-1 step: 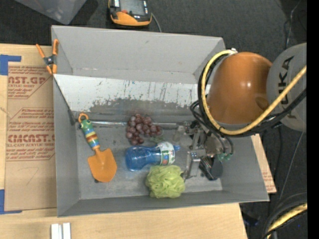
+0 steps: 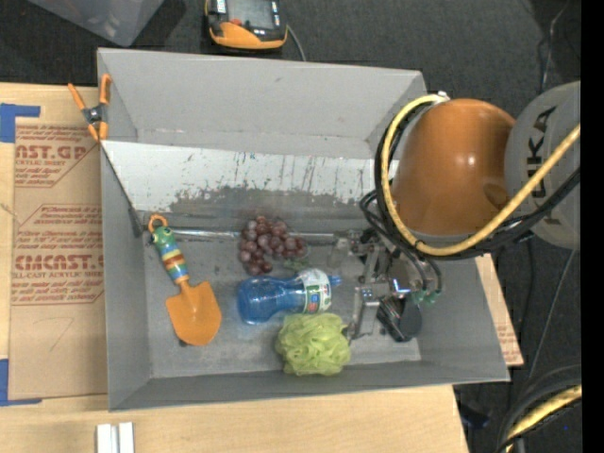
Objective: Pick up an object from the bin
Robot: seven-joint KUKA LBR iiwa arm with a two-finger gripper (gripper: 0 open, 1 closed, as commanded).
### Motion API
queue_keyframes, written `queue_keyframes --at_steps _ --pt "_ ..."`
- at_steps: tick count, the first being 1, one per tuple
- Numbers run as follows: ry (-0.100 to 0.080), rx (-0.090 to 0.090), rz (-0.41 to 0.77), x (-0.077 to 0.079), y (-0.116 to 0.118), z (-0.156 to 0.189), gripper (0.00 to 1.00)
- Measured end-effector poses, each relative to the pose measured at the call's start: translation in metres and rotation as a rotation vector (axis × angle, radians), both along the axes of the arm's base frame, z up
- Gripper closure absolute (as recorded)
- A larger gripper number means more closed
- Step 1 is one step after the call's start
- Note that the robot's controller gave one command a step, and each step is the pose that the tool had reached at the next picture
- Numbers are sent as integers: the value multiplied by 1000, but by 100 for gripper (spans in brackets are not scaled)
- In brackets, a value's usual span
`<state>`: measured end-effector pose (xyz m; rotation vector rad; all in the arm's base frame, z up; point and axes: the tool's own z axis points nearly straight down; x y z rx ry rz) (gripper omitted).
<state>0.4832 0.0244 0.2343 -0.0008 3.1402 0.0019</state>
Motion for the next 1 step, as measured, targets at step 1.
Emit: queue_keyframes --at_steps 1 --pt "6 2 -25 11 37 -75 0"
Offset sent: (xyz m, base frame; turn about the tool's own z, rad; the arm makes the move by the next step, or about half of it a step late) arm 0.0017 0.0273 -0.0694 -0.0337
